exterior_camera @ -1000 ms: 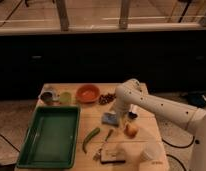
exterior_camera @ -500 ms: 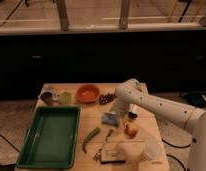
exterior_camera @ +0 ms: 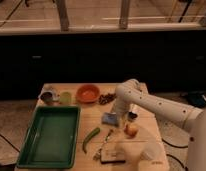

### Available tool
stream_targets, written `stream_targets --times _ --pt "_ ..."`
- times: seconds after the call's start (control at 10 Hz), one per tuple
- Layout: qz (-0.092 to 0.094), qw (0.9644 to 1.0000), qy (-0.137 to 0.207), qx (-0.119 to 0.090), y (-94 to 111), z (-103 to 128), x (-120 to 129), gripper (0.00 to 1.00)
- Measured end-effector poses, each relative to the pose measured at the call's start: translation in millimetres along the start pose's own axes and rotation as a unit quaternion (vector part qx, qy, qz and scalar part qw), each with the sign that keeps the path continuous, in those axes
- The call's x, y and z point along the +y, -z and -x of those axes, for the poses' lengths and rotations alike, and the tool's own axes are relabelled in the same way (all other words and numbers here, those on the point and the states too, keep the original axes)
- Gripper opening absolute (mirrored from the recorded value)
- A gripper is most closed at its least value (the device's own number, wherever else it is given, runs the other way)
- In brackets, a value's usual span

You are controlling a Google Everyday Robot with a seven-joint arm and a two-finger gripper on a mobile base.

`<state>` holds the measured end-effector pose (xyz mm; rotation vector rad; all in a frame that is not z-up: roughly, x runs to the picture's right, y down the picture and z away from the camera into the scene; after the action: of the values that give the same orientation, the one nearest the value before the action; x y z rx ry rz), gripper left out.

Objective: Wipe tray with sponge

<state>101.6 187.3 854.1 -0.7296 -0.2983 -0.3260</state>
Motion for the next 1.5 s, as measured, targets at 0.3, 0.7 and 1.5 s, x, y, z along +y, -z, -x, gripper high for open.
stream_targets --times 0.3,0.7,1.5 --pt "0.002 1.0 -0.003 0.0 -1.1 -2.7 2.2 0.67" --pt "0.005 1.0 -0.005 -0.002 -2.9 -4.4 3.3 0.64" --pt "0.007 0.9999 -0.01 -0.001 -4.6 -3.8 7.5 0.41"
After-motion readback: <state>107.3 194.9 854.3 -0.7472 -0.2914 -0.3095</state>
